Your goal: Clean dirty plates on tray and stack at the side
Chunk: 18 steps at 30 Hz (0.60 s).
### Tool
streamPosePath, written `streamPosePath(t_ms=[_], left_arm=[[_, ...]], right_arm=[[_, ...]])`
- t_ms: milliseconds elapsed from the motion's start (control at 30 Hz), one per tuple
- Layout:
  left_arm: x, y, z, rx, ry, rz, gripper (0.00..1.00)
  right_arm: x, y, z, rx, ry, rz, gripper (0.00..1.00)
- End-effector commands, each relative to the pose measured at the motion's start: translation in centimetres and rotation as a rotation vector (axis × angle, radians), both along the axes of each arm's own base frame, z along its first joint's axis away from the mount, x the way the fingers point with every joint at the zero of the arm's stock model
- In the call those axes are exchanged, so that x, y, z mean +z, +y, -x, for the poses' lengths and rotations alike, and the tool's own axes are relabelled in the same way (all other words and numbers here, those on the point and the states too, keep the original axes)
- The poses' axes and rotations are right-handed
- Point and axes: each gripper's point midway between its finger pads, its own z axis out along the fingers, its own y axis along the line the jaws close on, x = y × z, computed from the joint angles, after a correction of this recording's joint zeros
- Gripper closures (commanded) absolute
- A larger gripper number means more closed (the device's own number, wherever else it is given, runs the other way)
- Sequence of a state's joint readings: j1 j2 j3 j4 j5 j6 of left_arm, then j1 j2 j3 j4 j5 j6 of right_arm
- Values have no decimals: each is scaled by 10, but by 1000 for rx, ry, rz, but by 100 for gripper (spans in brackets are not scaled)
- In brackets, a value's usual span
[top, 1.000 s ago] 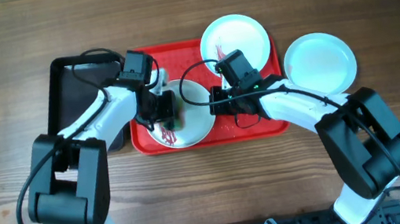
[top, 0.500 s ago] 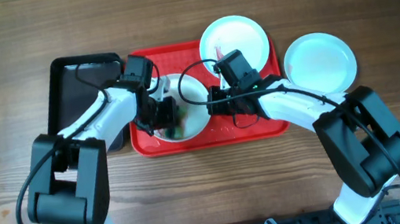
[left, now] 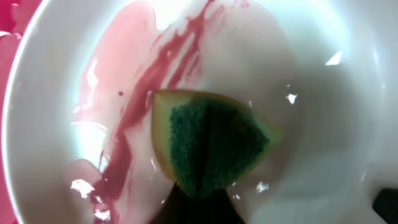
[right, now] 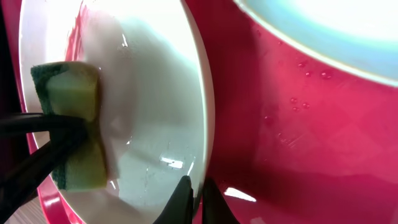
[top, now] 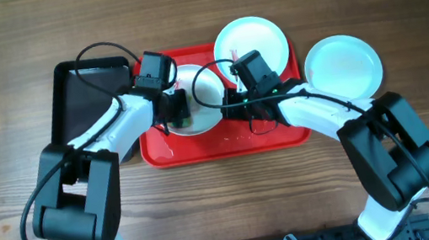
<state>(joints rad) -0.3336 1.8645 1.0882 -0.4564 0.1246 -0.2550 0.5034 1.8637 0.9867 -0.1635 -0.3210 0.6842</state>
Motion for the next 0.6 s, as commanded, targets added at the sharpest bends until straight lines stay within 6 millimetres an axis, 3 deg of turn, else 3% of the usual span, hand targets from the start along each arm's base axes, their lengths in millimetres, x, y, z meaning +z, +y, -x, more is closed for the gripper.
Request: streamPosePath(t_ms=[0,33,133,233,400,567], left_arm=[[-20,-20,22,-90,100,120,96],[-15,-35,33,-160,134,206,96],[-6,-52,47,-240,174,315,96],[-4,-55,47,-253,167,334,96],[-16,-17,2,-46,25,108,96],[-9,15,-40,84,-160,-68,96]], right_arm=[[-8,6,11,54,31,-3,96],[-8,6,11,54,31,-3,96],[-8,6,11,55,31,-3,96],[-8,6,11,54,32,-4,96],[-8,6,11,54,32,-4,96],[-8,6,12,54,36,-1,96]])
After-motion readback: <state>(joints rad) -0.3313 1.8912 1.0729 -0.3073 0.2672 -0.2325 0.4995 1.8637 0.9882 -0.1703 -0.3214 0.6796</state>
